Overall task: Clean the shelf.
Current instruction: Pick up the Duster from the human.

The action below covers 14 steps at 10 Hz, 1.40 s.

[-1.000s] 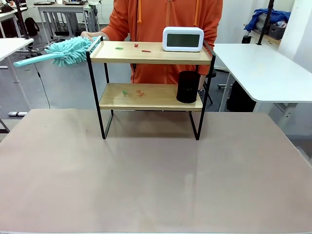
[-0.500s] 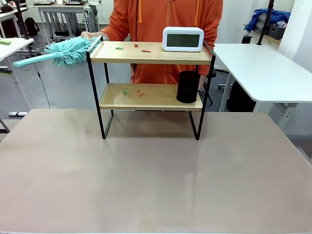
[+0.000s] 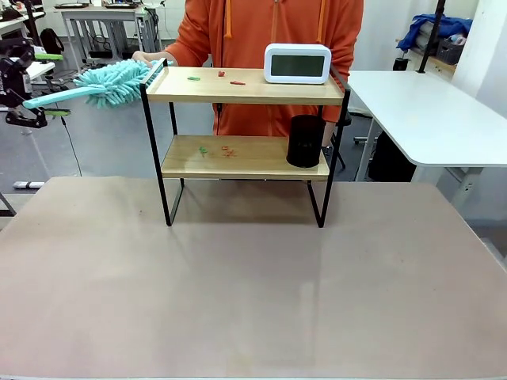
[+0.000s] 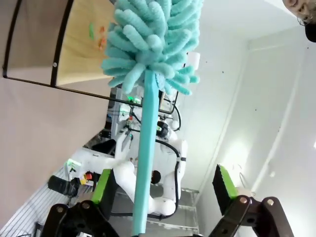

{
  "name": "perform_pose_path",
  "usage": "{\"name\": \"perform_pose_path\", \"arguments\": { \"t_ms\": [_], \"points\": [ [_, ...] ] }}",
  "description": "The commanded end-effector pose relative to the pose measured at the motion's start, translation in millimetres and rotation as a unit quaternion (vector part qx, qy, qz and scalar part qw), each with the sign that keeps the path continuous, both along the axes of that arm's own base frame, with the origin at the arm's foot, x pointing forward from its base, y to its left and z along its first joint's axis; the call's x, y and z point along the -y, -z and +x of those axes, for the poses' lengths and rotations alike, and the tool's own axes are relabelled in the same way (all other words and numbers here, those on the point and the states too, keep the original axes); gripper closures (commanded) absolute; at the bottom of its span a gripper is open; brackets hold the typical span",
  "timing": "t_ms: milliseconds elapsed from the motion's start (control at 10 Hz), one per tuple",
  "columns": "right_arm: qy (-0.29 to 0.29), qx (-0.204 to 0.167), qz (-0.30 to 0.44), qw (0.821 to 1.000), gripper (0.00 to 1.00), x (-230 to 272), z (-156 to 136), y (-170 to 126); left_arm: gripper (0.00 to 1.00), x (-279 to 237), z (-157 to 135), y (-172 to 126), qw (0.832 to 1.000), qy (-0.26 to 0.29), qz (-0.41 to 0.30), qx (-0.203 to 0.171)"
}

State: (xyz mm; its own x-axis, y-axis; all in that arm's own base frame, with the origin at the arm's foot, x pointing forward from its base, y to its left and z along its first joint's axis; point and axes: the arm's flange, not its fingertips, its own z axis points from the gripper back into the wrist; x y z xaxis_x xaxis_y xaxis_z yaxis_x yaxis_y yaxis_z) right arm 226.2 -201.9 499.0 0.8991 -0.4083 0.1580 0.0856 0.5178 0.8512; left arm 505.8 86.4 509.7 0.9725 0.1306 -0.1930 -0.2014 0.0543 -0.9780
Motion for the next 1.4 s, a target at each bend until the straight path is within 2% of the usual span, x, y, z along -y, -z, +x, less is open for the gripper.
{"name": "perform_pose_path", "arguments": {
  "t_ms": [0,400,500,600,700,800,1000,1100,1200,1300],
  "points": [
    [-0.004,0.017,0.004,1.000,0.00,-1,1,0,0.00,-6,6,-4,0.999,0.028,-0.021,-0.018],
    [-0.004,0.017,0.004,1.000,0.00,-1,1,0,0.00,-5,10,10,0.998,0.034,-0.028,-0.045],
    [-0.004,0.017,0.004,1.000,0.00,-1,1,0,0.37,-4,9,11,0.999,0.029,-0.023,-0.035],
    [-0.004,0.017,0.004,1.000,0.00,-1,1,0,0.58,-4,8,12,0.999,0.031,-0.021,-0.036],
    [-0.004,0.017,0.004,1.000,0.00,-1,1,0,0.95,-4,7,12,0.999,0.034,-0.021,-0.033],
    [-0.004,0.017,0.004,1.000,0.00,-1,1,0,1.00,-4,7,13,0.999,0.035,-0.022,-0.032],
    [-0.004,0.017,0.004,1.000,0.00,-1,1,0,1.00,-2,7,13,0.999,0.034,-0.020,-0.031],
    [-0.004,0.017,0.004,1.000,0.00,-1,1,0,0.95,-1,8,13,0.999,0.033,-0.019,-0.030],
    [-0.004,0.017,0.004,1.000,0.00,-1,1,0,1.00,-1,8,15,0.999,0.033,-0.018,-0.031],
    [-0.004,0.017,0.004,1.000,0.00,-1,1,0,1.00,-2,9,17,0.999,0.034,-0.017,-0.033]
  ]
}}
